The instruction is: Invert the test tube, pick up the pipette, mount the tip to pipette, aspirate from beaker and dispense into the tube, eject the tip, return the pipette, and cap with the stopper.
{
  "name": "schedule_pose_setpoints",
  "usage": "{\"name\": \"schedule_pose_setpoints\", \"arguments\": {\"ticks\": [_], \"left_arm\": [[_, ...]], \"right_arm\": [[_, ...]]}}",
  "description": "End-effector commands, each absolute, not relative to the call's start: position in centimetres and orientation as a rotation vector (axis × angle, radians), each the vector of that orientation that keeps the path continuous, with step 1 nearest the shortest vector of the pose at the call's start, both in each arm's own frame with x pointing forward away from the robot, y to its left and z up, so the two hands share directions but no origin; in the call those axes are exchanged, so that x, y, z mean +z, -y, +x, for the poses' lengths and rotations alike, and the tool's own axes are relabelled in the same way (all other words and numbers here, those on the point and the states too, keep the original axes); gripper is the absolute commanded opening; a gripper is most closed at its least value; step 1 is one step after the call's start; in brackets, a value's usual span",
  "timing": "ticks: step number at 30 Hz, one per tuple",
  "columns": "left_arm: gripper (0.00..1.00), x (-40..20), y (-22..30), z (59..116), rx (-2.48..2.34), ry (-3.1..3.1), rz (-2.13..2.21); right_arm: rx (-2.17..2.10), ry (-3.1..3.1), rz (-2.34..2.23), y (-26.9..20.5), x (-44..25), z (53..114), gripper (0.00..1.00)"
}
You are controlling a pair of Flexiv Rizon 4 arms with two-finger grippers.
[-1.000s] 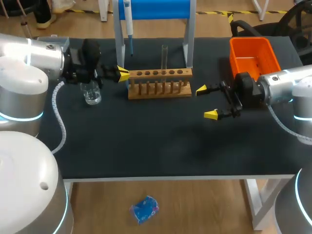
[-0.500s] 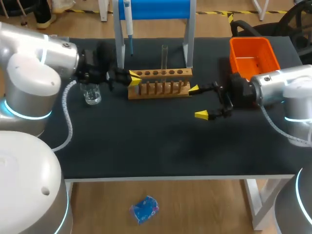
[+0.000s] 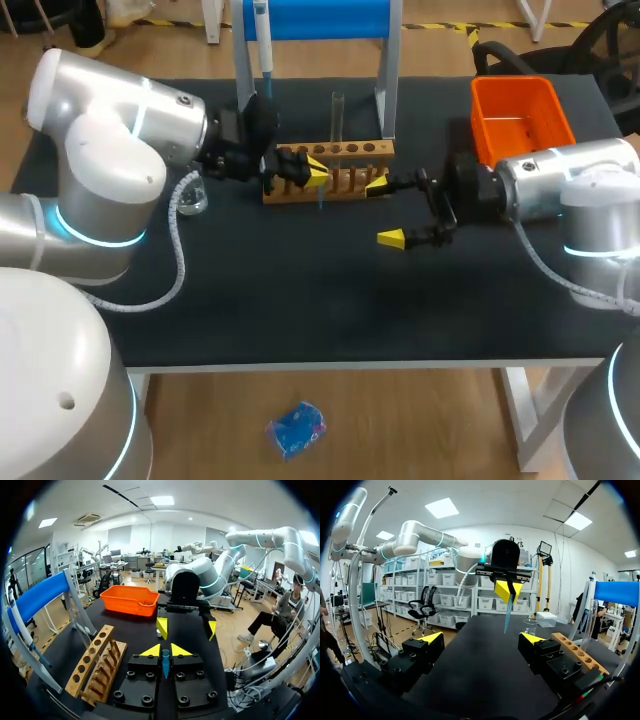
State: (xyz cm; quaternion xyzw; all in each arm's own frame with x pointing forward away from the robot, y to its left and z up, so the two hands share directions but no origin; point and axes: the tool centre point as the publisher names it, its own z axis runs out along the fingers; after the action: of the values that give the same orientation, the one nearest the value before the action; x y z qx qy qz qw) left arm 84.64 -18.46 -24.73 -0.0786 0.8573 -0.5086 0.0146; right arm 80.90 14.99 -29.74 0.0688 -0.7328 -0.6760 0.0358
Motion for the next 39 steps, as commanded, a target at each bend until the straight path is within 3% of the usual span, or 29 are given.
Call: {"name": "schedule_pose_setpoints", "arguments": {"ticks": [1,28,30,34,37,39], "left_arm": [[0.00,-24.8,18.7,84.8,-1.580,-2.670,-0.247],[0.00,-25.4,22.2,84.4,-1.614,-2.663,-0.135],[0.00,-25.3,22.4,84.3,-1.620,-2.661,-0.129],[0.00,-25.5,22.7,84.2,-1.626,-2.667,-0.122],[0.00,-25.6,22.9,84.2,-1.632,-2.668,-0.117],[0.00,-25.6,22.9,84.2,-1.635,-2.666,-0.116]], "right_arm": [[-2.076,2.253,0.212,-15.0,-29.8,80.9,1.00],[-2.099,2.221,0.209,-17.6,-29.7,83.5,1.00],[-2.101,2.214,0.211,-17.8,-29.7,83.7,0.78],[-2.106,2.205,0.214,-18.4,-29.7,83.9,0.79],[-2.107,2.203,0.214,-18.7,-29.7,84.1,0.63],[-2.109,2.202,0.212,-18.9,-29.7,84.2,0.65]]}}
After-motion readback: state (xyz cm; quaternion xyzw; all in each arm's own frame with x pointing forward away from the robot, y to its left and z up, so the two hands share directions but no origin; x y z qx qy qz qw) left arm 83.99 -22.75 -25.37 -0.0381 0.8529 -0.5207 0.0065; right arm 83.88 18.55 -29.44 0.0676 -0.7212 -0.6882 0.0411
